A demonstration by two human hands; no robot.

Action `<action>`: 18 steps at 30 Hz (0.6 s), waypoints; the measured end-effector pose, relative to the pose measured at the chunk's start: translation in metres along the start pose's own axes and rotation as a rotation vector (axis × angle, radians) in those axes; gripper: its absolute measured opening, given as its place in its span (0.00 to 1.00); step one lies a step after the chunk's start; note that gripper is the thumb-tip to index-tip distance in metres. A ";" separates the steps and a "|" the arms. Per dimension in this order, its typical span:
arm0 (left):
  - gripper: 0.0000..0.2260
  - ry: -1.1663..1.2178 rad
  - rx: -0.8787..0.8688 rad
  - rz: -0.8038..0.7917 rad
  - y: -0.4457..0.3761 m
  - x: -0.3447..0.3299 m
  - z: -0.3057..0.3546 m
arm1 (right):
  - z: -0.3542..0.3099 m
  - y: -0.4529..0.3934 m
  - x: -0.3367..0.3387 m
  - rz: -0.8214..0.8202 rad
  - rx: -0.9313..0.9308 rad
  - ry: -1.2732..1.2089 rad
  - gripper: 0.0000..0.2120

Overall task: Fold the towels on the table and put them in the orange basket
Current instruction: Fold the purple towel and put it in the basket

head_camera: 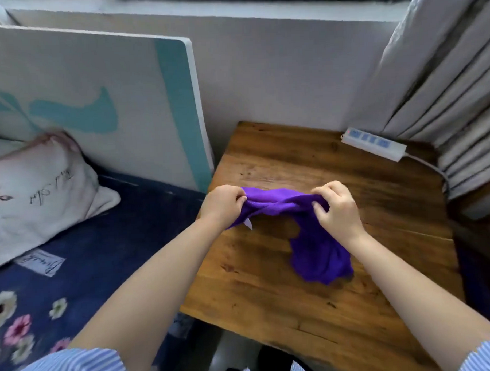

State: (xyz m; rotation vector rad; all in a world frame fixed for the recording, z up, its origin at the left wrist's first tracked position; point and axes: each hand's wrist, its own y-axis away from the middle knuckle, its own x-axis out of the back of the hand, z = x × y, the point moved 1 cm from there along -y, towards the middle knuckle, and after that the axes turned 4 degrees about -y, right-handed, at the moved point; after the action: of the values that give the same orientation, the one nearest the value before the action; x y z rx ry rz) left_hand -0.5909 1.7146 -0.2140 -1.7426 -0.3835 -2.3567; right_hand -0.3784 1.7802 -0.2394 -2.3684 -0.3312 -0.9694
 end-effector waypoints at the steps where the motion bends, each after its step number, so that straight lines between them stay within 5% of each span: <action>1: 0.12 -0.051 -0.013 -0.060 0.001 -0.014 -0.006 | 0.006 0.014 -0.011 -0.055 -0.028 0.000 0.07; 7: 0.12 -0.308 -0.160 -0.499 0.018 -0.096 -0.037 | 0.025 0.099 -0.060 -0.349 -0.245 0.065 0.08; 11: 0.12 -0.377 -0.273 -0.730 0.033 -0.132 -0.052 | 0.021 0.133 -0.075 -0.380 -0.353 0.125 0.10; 15: 0.13 -0.420 -0.387 -0.814 0.031 -0.140 -0.061 | 0.010 0.153 -0.077 -0.406 -0.412 0.130 0.10; 18: 0.13 -0.385 -0.437 -0.725 0.008 -0.135 -0.061 | 0.003 0.153 -0.076 -0.330 -0.519 0.105 0.07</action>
State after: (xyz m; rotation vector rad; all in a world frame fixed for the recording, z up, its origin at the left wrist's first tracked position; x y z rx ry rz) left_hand -0.6041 1.6868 -0.3594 -2.6413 -0.6982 -2.6989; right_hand -0.3662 1.6559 -0.3558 -2.7619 -0.4880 -1.4759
